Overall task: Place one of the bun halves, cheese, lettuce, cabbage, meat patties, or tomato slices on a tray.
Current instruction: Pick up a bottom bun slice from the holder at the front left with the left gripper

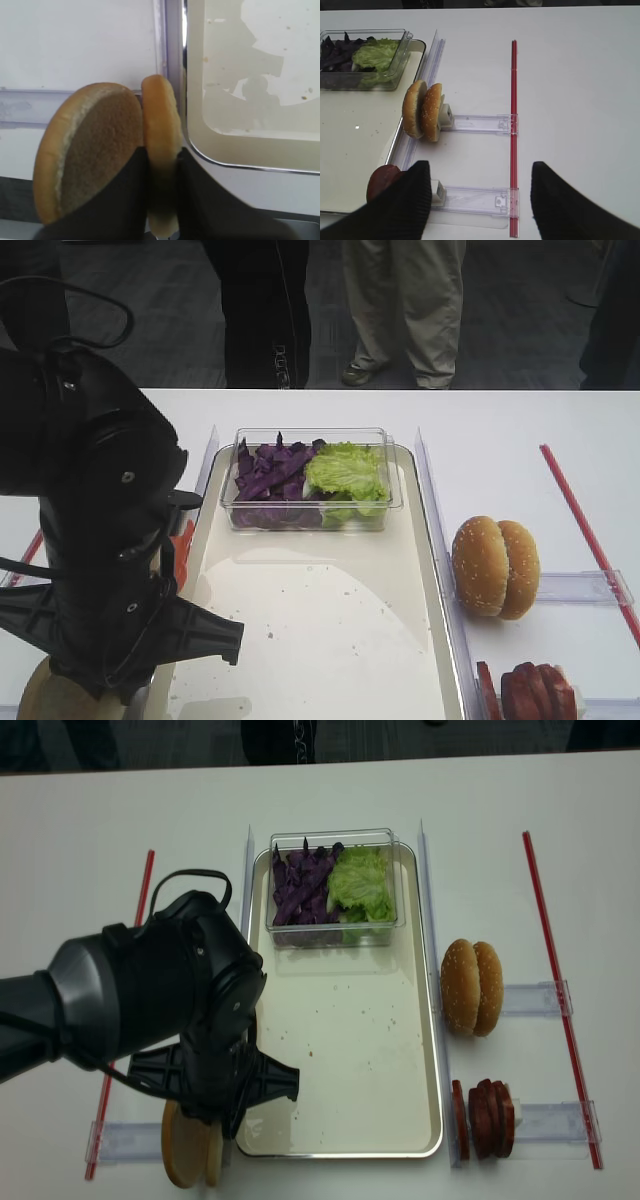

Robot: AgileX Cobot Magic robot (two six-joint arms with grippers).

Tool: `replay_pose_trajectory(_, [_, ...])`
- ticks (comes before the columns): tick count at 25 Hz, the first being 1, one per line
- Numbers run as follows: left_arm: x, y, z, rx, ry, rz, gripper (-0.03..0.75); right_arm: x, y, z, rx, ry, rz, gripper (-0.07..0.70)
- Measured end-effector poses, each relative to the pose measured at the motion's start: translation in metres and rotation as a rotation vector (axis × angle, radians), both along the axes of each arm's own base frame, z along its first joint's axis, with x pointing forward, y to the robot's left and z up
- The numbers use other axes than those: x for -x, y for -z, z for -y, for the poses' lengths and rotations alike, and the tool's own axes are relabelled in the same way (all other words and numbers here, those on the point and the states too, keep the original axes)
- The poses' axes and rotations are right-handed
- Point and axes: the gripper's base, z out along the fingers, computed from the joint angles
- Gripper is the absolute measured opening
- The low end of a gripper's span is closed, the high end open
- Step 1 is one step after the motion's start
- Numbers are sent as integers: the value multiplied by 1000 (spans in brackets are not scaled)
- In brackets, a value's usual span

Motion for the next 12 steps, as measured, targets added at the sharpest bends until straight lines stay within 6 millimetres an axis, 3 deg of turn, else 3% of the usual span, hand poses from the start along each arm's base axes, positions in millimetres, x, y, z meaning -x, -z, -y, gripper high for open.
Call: replay_pose_trajectory(12, [0, 0, 0, -2, 4, 2, 95, 0, 0, 0, 0, 0, 2, 463])
